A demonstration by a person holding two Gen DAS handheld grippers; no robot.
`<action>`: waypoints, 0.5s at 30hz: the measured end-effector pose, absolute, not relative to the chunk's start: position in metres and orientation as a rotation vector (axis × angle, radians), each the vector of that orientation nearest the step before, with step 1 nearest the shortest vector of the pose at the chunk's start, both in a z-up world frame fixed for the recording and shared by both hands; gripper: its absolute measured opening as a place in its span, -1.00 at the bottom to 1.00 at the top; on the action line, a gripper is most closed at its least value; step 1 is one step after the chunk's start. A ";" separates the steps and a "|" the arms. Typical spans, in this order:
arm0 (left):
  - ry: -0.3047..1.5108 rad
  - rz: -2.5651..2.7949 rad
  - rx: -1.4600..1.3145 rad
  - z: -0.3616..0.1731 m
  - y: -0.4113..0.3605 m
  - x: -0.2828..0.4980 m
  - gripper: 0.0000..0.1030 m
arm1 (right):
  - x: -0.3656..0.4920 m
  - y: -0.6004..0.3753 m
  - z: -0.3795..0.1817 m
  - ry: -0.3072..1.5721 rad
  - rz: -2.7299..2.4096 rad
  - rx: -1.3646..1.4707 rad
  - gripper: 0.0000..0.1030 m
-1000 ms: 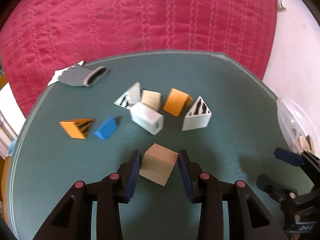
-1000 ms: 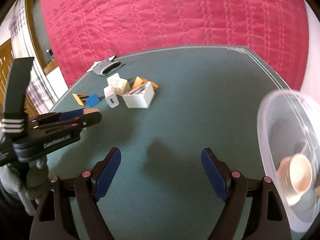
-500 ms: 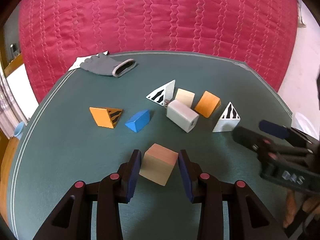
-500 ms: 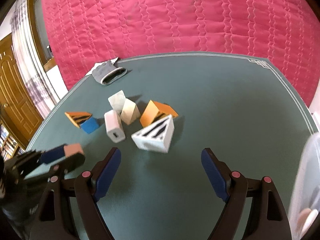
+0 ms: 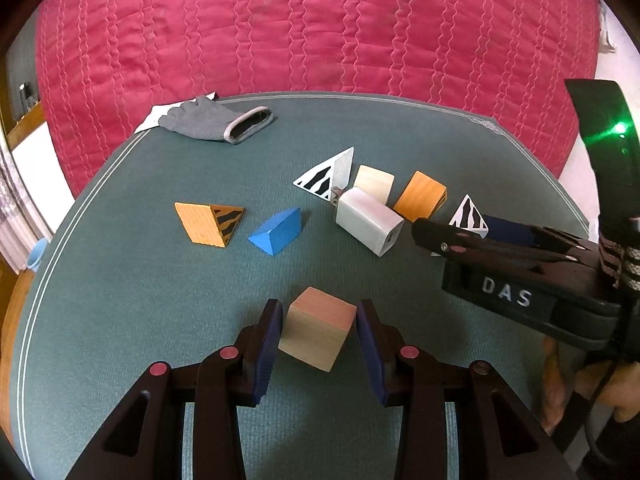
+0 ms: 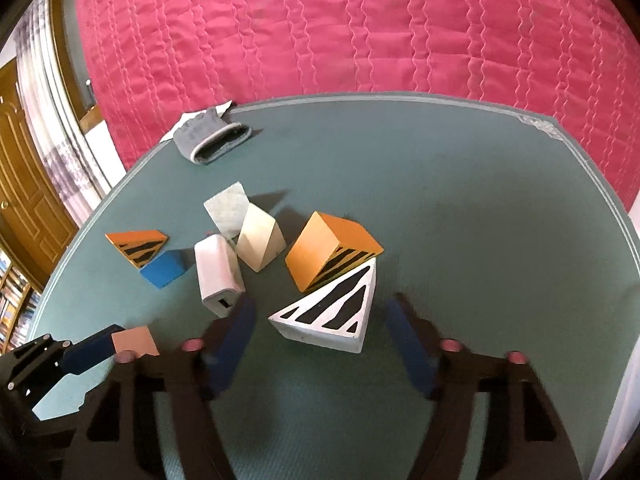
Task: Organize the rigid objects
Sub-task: 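Grasp the white black-striped triangular block with the right gripper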
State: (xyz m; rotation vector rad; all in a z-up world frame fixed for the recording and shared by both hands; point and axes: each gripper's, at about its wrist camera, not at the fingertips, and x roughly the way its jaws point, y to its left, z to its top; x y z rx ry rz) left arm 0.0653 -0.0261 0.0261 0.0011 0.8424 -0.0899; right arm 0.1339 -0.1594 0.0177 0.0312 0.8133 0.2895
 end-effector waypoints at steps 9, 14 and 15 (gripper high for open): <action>0.843 -0.093 0.005 0.026 -0.027 0.064 -0.21 | 0.128 -0.165 0.017 0.809 0.283 0.039 -0.02; 0.843 -0.093 0.005 0.026 -0.027 0.064 -0.21 | 0.116 -0.169 0.019 0.803 0.289 0.045 -0.02; 0.842 -0.093 0.005 0.026 -0.027 0.064 -0.21 | 0.112 -0.171 0.019 0.802 0.291 0.049 -0.02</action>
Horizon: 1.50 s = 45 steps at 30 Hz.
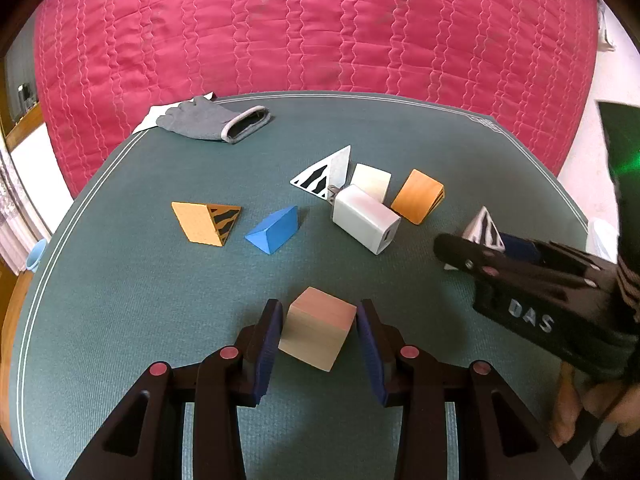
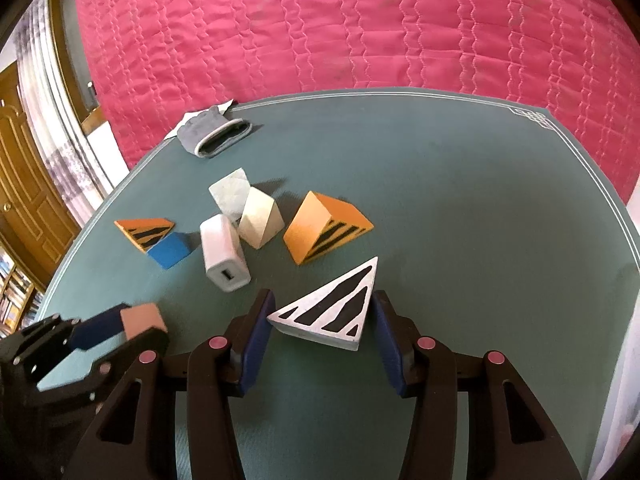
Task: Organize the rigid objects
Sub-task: 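Grasp the white black-striped triangular block with the right gripper, then drop the striped triangle into the bowl with the right gripper while the left holds the cube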
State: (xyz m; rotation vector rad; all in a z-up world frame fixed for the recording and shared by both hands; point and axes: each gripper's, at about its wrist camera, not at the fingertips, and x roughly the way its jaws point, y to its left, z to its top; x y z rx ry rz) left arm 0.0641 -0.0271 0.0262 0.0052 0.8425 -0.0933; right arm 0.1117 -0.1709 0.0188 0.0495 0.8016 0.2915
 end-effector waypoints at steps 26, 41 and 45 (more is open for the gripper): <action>0.826 -0.120 0.030 0.030 -0.038 0.055 -0.21 | 0.028 -0.235 0.043 0.732 0.247 0.169 -0.02; 0.818 -0.124 0.045 0.032 -0.044 0.051 -0.21 | -0.010 -0.315 0.060 0.669 0.066 0.236 -0.02; 0.817 -0.123 0.048 0.032 -0.045 0.051 -0.21 | -0.022 -0.339 0.064 0.652 0.008 0.262 -0.02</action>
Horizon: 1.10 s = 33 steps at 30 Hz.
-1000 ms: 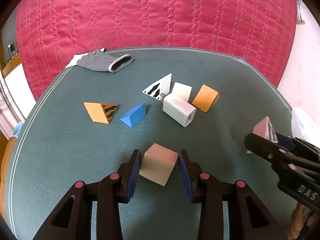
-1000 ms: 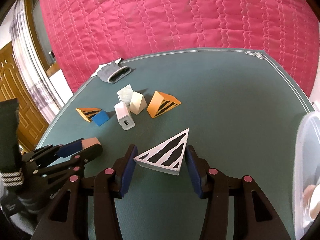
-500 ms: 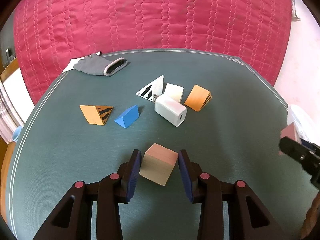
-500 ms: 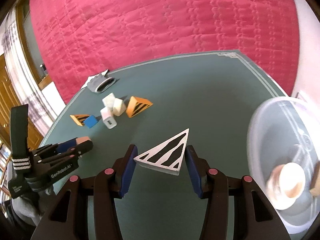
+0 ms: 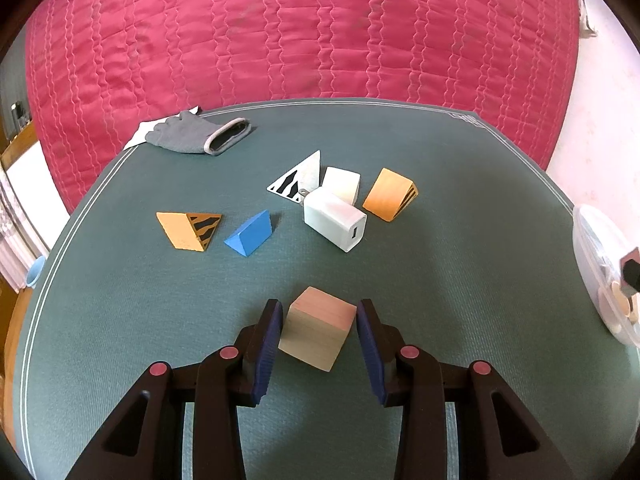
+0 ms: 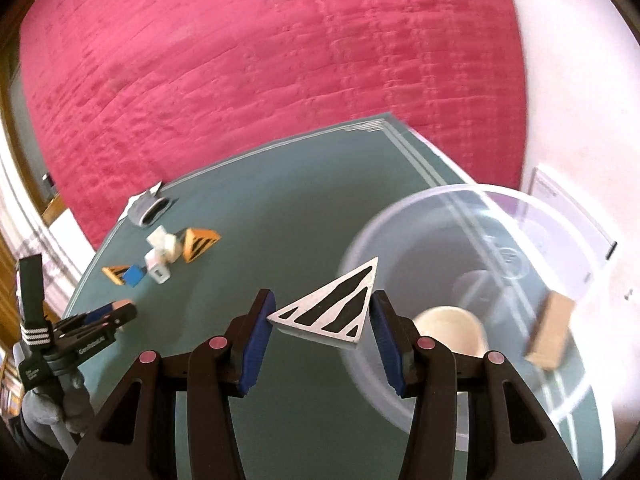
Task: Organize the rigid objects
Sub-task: 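Drop the striped triangle into the bowl with the right gripper while the left holds the cube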
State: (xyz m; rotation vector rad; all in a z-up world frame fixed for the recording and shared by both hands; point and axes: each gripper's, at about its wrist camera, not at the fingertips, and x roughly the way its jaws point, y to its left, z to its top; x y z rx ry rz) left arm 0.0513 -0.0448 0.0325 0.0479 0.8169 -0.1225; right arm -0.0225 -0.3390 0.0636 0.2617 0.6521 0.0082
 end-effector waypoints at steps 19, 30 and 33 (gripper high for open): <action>0.794 -0.121 0.076 0.040 -0.053 0.043 -0.21 | -0.069 -0.418 0.062 0.632 -0.178 0.327 -0.02; 0.802 -0.121 0.090 0.045 -0.061 0.035 -0.21 | -0.076 -0.432 0.057 0.623 -0.169 0.354 0.07; 0.795 -0.127 0.099 0.049 -0.068 0.032 -0.21 | -0.078 -0.436 0.054 0.621 -0.179 0.359 0.07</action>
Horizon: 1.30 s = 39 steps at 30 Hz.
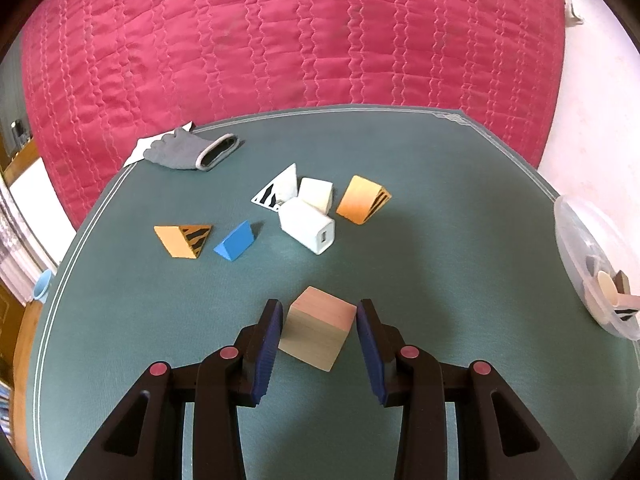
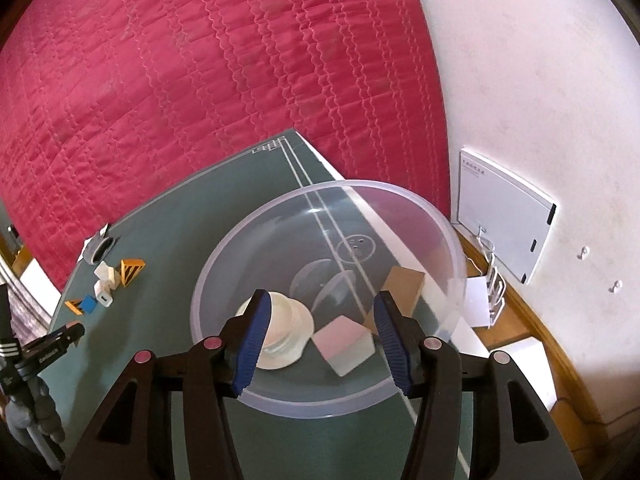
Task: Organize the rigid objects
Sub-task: 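Drop the striped triangle into the bowl with the right gripper while the left holds the cube, then carry the tan wooden cube into the clear bowl and open the left gripper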
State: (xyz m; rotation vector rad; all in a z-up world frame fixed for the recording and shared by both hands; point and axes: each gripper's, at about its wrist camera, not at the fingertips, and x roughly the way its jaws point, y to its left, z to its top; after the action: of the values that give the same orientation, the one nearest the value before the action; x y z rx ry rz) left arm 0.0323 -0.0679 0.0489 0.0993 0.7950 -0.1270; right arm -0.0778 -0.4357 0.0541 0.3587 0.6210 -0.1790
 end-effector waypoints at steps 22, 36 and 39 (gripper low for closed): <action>0.775 -0.211 0.167 0.062 -0.139 0.021 -0.21 | -0.095 -0.444 0.041 0.563 -0.251 0.298 0.17; 0.763 -0.314 0.193 0.071 -0.187 0.024 -0.21 | -0.100 -0.447 0.043 0.541 -0.244 0.321 0.20; 0.750 -0.346 0.205 0.074 -0.202 0.025 -0.21 | -0.101 -0.449 0.043 0.538 -0.243 0.329 0.20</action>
State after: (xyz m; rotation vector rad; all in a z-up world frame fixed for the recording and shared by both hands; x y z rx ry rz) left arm 0.0248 -0.2024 0.0744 0.2048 0.7504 -0.3458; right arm -0.1007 -0.4489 0.0431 0.3294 0.5378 -0.2435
